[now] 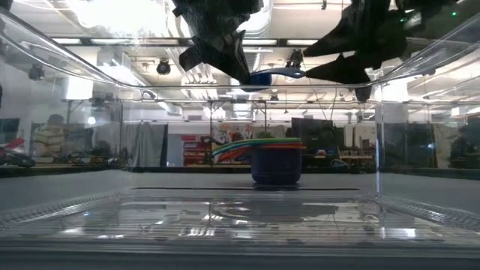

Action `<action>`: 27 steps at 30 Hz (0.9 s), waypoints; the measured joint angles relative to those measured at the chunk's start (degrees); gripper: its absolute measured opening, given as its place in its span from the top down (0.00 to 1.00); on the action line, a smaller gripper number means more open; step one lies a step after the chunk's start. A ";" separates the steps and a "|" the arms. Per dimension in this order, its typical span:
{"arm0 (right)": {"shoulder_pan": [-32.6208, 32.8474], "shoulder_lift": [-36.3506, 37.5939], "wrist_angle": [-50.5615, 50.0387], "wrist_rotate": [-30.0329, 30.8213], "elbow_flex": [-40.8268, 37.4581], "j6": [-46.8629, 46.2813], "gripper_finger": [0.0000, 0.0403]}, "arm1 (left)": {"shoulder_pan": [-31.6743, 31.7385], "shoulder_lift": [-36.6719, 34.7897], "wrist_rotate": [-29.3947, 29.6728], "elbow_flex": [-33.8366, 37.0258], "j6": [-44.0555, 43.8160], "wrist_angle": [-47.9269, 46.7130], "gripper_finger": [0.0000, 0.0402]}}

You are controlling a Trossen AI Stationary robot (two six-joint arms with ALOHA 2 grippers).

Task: Nest measuring cups in basket
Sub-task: Stack the blue measuring cup on top of the green measuring cup

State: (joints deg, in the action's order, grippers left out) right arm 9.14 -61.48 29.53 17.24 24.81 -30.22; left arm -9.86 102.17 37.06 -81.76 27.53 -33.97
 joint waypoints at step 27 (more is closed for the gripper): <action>-4.87 -8.08 0.29 -12.22 6.59 6.50 0.97 | -1.34 -0.04 2.70 0.11 -2.31 0.81 0.98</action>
State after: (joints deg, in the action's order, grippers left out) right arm 4.27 -69.56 29.82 5.02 31.40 -23.72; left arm -11.20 102.13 39.76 -81.65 25.22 -33.16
